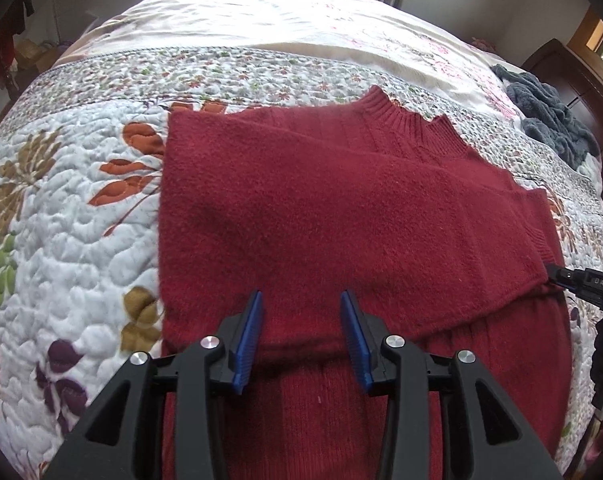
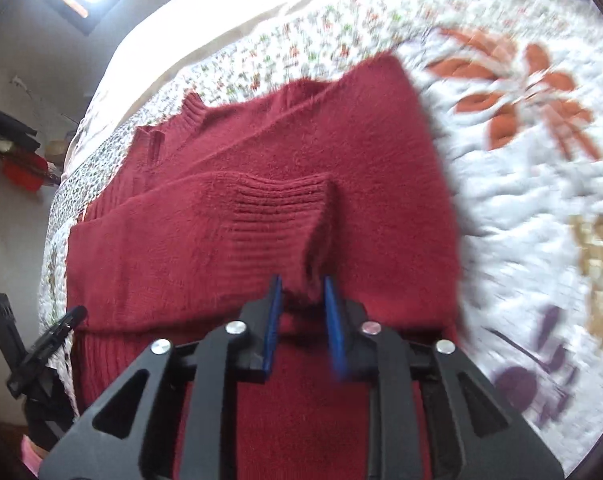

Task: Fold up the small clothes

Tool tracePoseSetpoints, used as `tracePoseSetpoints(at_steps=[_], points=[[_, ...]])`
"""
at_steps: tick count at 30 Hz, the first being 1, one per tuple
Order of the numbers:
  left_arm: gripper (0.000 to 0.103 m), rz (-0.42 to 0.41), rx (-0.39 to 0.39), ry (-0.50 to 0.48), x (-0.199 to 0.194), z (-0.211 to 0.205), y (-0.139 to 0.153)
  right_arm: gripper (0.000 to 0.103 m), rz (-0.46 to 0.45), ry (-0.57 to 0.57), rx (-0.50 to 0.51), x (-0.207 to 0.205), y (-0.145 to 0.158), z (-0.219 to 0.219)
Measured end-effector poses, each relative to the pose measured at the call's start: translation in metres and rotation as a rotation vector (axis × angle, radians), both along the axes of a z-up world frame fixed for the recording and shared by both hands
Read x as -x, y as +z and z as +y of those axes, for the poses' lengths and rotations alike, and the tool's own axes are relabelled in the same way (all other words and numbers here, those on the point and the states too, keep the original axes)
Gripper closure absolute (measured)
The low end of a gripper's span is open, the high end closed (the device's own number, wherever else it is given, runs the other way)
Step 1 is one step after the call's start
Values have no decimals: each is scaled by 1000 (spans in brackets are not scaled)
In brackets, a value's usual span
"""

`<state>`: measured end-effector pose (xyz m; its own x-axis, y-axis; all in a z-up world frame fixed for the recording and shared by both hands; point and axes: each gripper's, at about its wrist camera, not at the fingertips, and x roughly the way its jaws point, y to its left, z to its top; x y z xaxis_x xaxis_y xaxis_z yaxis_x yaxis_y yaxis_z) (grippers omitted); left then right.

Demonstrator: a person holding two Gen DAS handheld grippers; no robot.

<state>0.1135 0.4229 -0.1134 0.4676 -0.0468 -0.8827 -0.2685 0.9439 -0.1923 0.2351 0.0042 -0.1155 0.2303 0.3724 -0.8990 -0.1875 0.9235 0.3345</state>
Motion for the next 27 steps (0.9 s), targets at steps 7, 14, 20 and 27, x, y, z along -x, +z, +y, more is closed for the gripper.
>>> tracePoseSetpoints(at_steps=[7,14,20,27], points=[[51,0,-27,-17,90,-15,40,59,-23,72,9,96,42,-46],[43,119,-34,14,200,-24,37,47,66,61,25,214,32,-106],[43,188,44,43,264,-31,19,46,141,1,7,274,9,-148],[42,230,87,31,288,-46,0,46,206,-50,-58,296,-10,-167]])
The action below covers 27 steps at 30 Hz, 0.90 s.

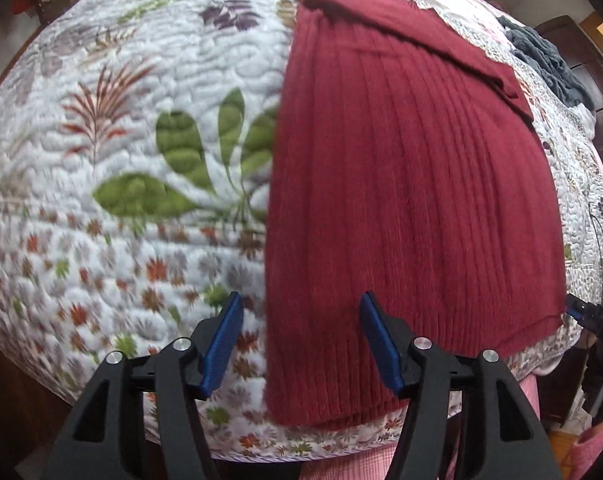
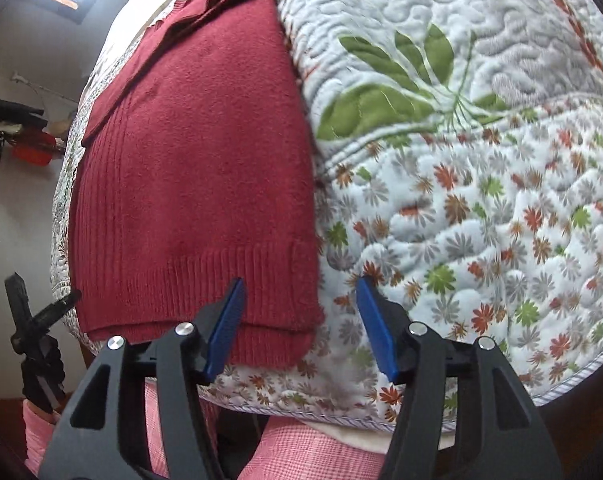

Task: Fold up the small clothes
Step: 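Grasp the sweater hem with both tools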

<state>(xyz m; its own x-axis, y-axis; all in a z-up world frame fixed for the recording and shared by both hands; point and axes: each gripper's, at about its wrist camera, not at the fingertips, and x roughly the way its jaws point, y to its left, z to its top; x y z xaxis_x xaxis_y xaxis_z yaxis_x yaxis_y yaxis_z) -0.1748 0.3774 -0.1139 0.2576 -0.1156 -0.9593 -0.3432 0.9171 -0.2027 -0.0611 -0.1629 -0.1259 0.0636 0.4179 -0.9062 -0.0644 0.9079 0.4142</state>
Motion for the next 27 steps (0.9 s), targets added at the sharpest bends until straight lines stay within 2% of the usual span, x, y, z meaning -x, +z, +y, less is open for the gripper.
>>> tracePoseSetpoints(at_steps=[3,6,8,10,13,14,15,17,18,20,24,27], points=[[43,-2,38,22,4,-1,2,46,14,-9,-47,0,-2,1],[43,-4,127,47,7,-1,-1,49,38,-10,-85,0,-7,6],[45,-3,130,57,12,-3,-5,50,37,-8,-86,0,-8,9],[49,-3,143,68,16,-4,-6,57,34,-15,-82,-1,-10,11],[58,0,149,88,22,-2,-7,82,58,-23,-133,2,-13,11],[62,0,166,110,25,1,-8,96,79,-27,-167,4,-16,10],[65,-1,180,122,29,5,-8,97,92,-30,-185,6,-18,10],[80,-6,217,143,31,9,-9,97,88,-28,-175,8,-19,12],[82,-6,215,152,33,9,-9,97,86,-33,-178,8,-16,13],[93,-16,209,161,35,8,-5,97,78,-42,-204,6,-10,13],[96,-56,232,173,42,13,8,98,46,-32,-232,4,6,14],[96,-115,258,170,43,16,25,98,31,-46,-292,-2,19,12]])
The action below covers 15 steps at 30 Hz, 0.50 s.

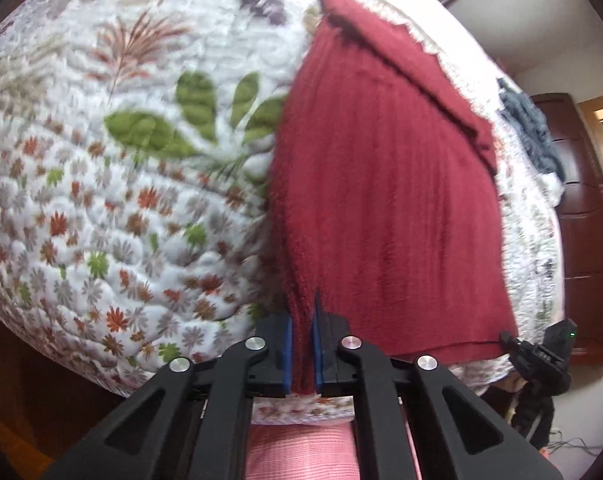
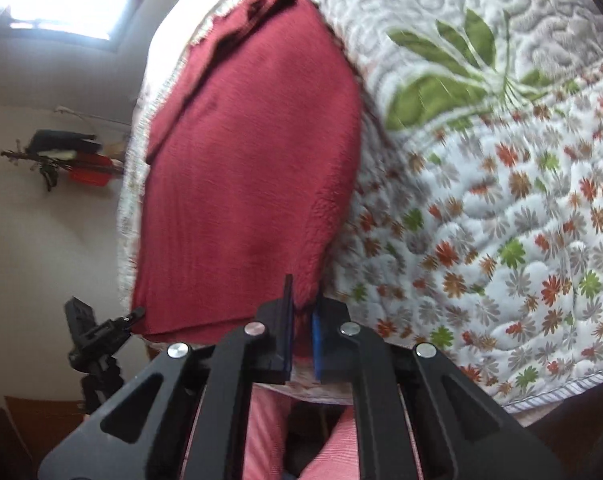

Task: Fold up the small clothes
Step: 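Grasp the sweater hem with both tools, then lift the hem with both tools and fold it toward the collar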

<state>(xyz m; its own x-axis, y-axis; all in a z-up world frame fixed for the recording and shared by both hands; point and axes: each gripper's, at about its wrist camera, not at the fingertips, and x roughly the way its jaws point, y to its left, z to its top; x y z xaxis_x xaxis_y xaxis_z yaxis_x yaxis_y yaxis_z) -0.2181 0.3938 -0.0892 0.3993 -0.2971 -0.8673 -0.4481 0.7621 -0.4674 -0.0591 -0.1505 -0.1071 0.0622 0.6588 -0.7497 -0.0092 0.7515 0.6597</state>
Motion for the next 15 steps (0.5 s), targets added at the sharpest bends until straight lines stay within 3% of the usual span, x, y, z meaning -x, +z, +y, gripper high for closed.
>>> tracePoseSetpoints(at_steps=[8,15], points=[[96,-122,35,27,-33,19,40,98,-64,-20,-79,-50,41,6],[96,-144,49,107,-93,40,43,98,-47,-35,-83,-115,42,20]])
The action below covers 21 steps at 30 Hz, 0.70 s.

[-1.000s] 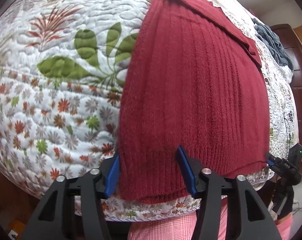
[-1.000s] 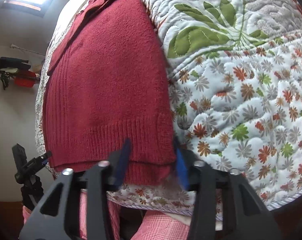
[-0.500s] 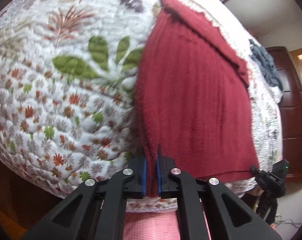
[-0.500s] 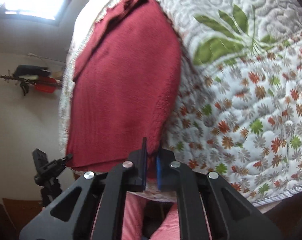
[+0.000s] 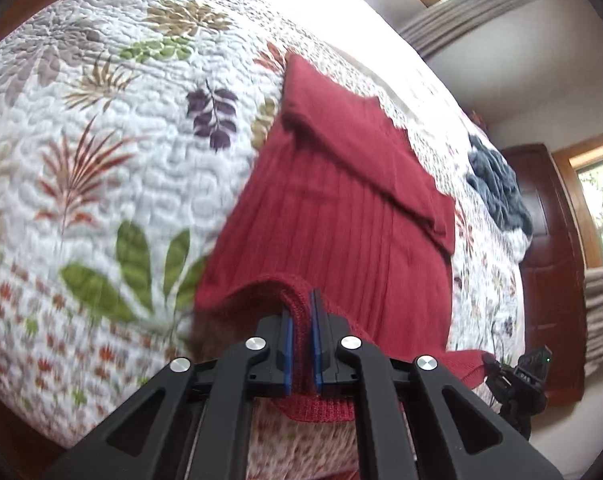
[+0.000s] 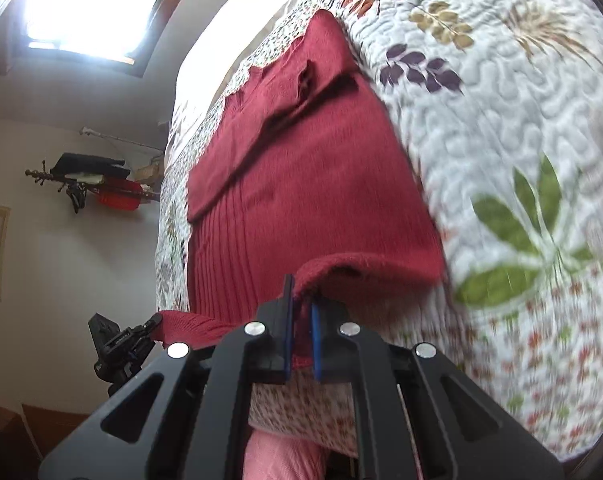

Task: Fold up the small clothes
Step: 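Lift the hem with both tools and fold it toward the collar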

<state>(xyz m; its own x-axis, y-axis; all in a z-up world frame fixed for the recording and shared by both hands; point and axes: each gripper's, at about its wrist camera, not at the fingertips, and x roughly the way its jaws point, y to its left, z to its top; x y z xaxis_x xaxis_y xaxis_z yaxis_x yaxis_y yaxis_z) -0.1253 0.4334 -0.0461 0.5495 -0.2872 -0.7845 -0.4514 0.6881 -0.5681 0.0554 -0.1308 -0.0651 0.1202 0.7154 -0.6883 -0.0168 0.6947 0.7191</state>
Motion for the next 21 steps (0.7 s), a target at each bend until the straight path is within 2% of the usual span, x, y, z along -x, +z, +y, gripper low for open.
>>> tracePoseSetpoints(at_steps=[4,10,13,16,17,19,21], points=[[96,11,-29,9,-33,7,-8,98,35,-3,16,-33,-16,6],[94,56,2,41,-69,28,-33,97,108,-26,41,-80,-50,19],[91,72,78,66,-73,41,-42,91,138,-34,68,-94,-59,20],[89,53,130,72,-68,51,-41,77,117,-35,110,-101,-57,16],[81,48,122,75,-66,54,-38,76,108,-35,120,-102,-54,13],[73,32,76,102,-57,62,-28,76,91,-27,134,-104,-49,10],[72,24,45,108,-55,68,-22,76,54,-5,145,-103,-40,10]])
